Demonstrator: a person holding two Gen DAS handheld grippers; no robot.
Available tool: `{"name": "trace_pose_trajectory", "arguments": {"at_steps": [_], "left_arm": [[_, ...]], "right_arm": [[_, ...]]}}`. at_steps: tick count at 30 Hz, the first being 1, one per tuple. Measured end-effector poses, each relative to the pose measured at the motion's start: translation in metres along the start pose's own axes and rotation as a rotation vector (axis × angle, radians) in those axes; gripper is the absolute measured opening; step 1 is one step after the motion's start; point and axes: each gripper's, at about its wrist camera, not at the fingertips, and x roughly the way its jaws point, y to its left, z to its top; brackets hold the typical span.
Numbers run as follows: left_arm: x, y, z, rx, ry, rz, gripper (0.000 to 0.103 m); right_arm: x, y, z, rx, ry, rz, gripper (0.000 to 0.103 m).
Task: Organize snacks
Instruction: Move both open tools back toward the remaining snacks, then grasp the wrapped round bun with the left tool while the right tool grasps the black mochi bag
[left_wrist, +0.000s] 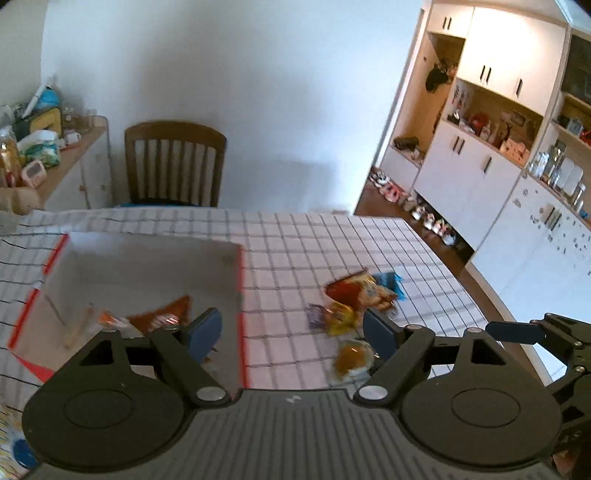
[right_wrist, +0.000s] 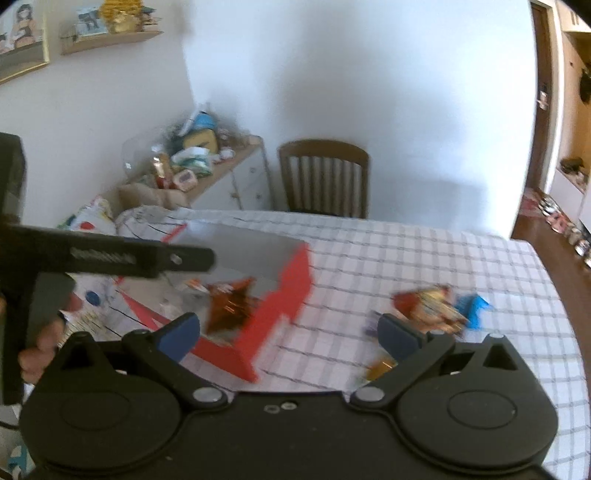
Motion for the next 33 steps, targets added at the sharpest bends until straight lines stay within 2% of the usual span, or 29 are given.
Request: {"name": "trace_pose_trajectory", "arguments": {"at_steps": [3,8,19,23,26,33], "left_arm": [[0.017,-0.023,-0.007,0.008,0.022,0.015,0.084],[0.046,-0.046,-0.020,0.001,0.077,0.018,0.084],[0.112,-0.081,-0.052,0.140,0.170,0.015,0.084],[0.136,-0.083,-0.059,0.161,0.204,0.013,0.084],[0.157,-0.082,-0.065,0.159,0.243,0.008,0.084],[0.191,-0.064,-0.071,0.076,0.316,-0.029,0.083]], "right_arm": [[-0.004,-0.028,-0.015,0.006,0.019,-0.033,0.103],[-0.005,-0.064,-0.037,0.027,0.043,-0.041,0.103],[0.008,-0.130,-0.061,0.073,0.078,-0.064,0.096],[0.023,-0.151,-0.060,0.139,0.104,-0.061,0.088],[0.037,-0.156,-0.057,0.148,0.125,-0.057,0.087],[0.079,-0.165,-0.056,0.226,0.199,-0.047,0.077]]}}
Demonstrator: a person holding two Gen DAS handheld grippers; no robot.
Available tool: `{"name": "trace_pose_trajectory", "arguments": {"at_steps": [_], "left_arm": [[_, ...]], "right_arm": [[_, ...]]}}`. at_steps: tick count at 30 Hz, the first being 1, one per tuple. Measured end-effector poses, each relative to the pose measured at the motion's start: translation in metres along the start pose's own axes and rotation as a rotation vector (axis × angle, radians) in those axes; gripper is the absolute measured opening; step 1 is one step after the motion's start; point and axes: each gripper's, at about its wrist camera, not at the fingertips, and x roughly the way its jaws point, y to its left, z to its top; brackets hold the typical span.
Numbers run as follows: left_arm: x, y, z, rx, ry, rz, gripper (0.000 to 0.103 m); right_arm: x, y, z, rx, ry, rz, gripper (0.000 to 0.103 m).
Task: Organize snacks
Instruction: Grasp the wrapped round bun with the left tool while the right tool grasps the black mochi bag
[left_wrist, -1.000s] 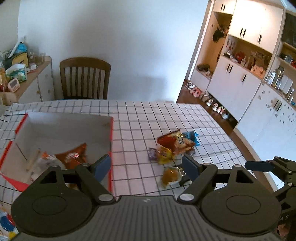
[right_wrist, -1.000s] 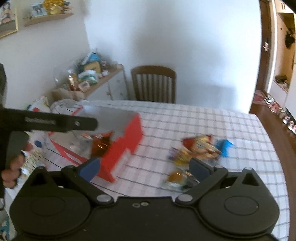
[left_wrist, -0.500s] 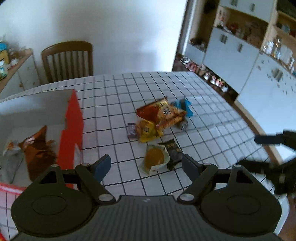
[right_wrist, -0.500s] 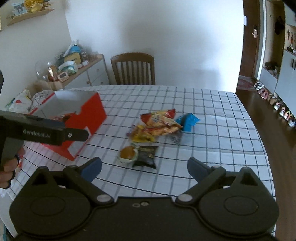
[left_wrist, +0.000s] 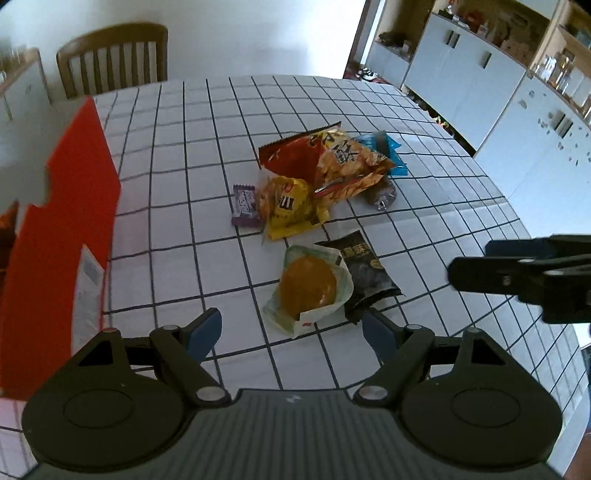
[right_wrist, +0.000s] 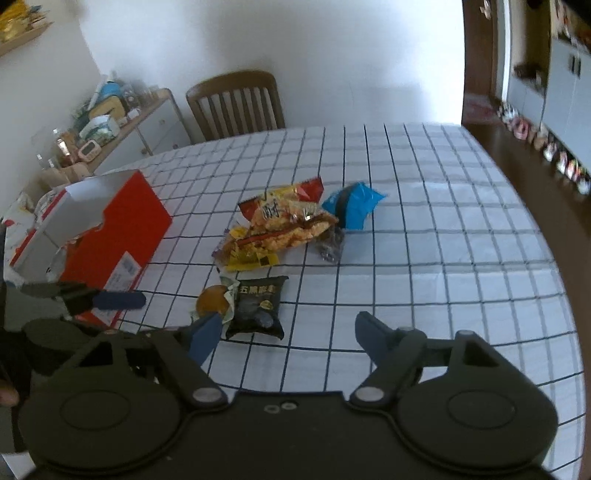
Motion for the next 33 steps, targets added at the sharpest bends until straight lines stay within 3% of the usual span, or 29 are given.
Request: {"name": "trace_pose_trajectory", "arguments": {"at_steps": [4,9,16,23,26,29,33], "left_arm": [[0.007,0.001,0.002,0.016,0.005,-0.038,0.082],[0.017,0.004,0.007,0.028,0.020,-0.070,0.064],[0.027,0.011,0.013,0.025,0.043,-0.133,0.062],[0.034,0.017,0.017,0.025,0.046,-0.143,0.060],[0.033,0.021,0.018,0.025,0.045,-0.139,0.045],[0.032,0.024,0.019,0.006,0.043,-0.149,0.045],[0.030,0.019,0.016,0.016,0.031,-0.126,0.044]], "right_arm": [[0.022,-0.002,0.005,0.041,0.042,0.006,0.070],[0.045,0.003,0.011,0.061,0.087,0.022,0.058],[0.071,0.003,0.019,0.119,0.137,0.057,0.051],[0.086,0.006,0.020,0.133,0.168,0.070,0.050],[0.090,0.004,0.021,0.150,0.173,0.076,0.050],[0.093,0.002,0.019,0.161,0.185,0.083,0.049],[0.091,0.005,0.016,0.142,0.170,0.069,0.040]]}}
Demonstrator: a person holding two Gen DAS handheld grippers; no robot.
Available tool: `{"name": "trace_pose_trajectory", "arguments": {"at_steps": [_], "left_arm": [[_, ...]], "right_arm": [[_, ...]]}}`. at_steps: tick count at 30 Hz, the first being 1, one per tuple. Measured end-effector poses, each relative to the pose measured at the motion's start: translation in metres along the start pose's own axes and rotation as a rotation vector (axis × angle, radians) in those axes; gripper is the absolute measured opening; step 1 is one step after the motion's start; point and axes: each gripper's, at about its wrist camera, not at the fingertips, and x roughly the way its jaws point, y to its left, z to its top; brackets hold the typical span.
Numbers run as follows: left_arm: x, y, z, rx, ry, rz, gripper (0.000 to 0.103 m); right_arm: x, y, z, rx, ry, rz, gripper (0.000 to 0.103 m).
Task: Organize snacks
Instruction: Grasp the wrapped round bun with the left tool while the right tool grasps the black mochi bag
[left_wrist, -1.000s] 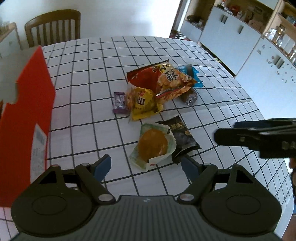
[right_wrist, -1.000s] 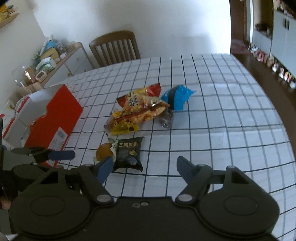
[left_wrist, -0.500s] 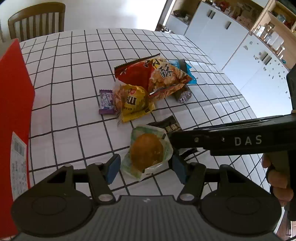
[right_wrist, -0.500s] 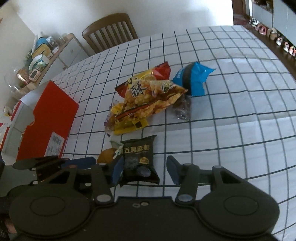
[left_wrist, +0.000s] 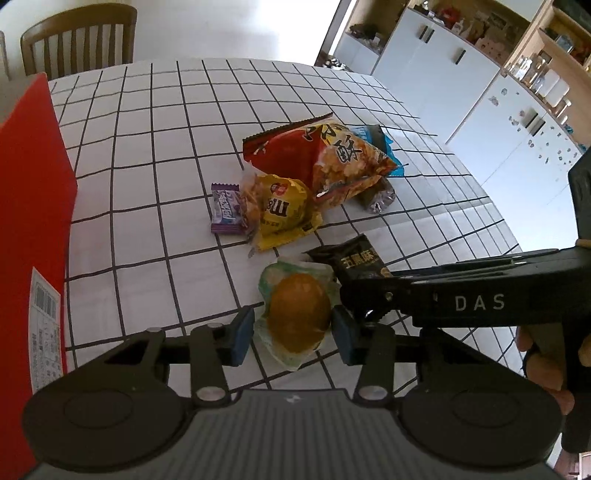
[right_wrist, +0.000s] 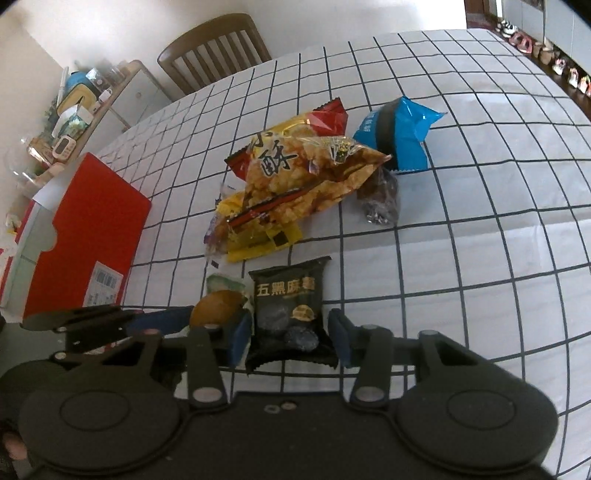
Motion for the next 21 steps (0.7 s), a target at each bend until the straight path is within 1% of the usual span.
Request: {"name": "trace_pose_trajectory", "arguments": {"at_steps": [6,12,17,21], "left_arm": [[-0.003,-0.001,-0.005,-0.027,0.005,0.004,0.044],[-0.020,-0.002,-0.014,-0.069,-0.002,-0.019,0.043],[-0.030,-0.008,-0.026,-0.059,0.005,-0.011,0.043],[-0.041,-0.010,-0.036,-0.090,0.014,-0.013,0.043]], "right_arm": [[-0.007,0.002,-0.007,-0.012,-0.025,-0.025,0.033],[-0.022,-0.001,-0.016,-0.011,-0.044,-0.038,0.032],[-0.040,0.001,-0.027,-0.024,-0.058,-0.045,0.031],[-0.052,0.000,-0.039,-0.026,-0.062,-0.048,0.031]]}}
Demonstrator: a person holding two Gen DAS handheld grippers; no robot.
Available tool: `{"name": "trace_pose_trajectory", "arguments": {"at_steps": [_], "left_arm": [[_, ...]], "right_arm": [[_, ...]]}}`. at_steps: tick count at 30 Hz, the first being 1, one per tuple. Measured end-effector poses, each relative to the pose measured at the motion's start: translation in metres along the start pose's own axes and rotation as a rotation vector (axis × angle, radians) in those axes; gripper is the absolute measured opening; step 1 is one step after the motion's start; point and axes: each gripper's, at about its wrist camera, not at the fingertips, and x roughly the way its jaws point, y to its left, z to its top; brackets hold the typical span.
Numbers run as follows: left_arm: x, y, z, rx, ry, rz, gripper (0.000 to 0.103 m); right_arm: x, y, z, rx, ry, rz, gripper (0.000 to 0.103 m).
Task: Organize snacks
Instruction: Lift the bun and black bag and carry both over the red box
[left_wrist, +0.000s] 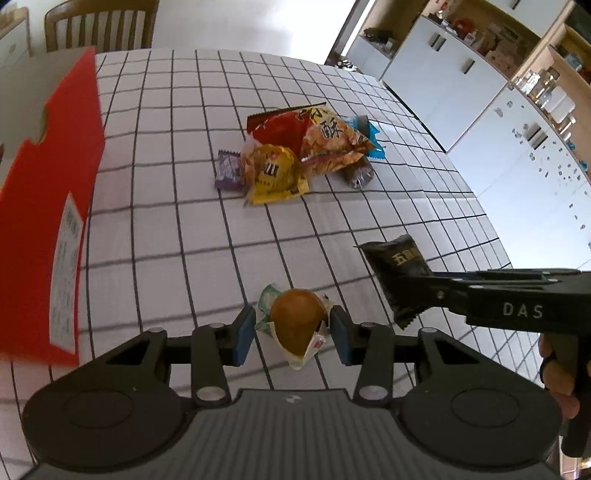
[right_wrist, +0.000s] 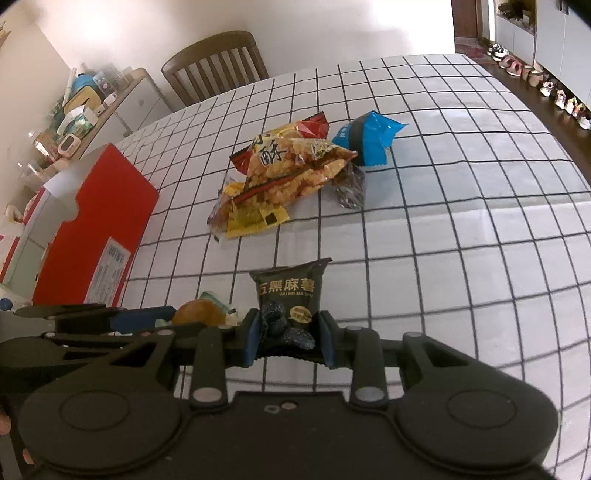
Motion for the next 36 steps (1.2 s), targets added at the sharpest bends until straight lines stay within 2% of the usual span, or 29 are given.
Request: {"name": "trace_pose_trajectory", "arguments": {"at_steps": [13,20,28,36], "left_arm": [[-0.037,-0.003,-0.029,-0.049,0.048,0.017,0.043],[-0.062,0.002,-0.035,-0.075,0.056,0.029,0.043],[-0.105,0.013,-0.032,-0.085,0.002,0.027,0.042],[-0.153,0.037,-0.011,-0.102,-0.098,0.053,0.042]], "right_arm": [[-0.046,0.025,-0.043,-0.059,0.006,0.038,0.031],[-0.060,0.045,-0.051,-0.095,-0.001,0.053,0.031],[-0.071,0.071,-0.048,-0.126,-0.001,0.081,0.031],[-0.079,0.108,-0.036,-0.181,-0.036,0.107,0.031]]}}
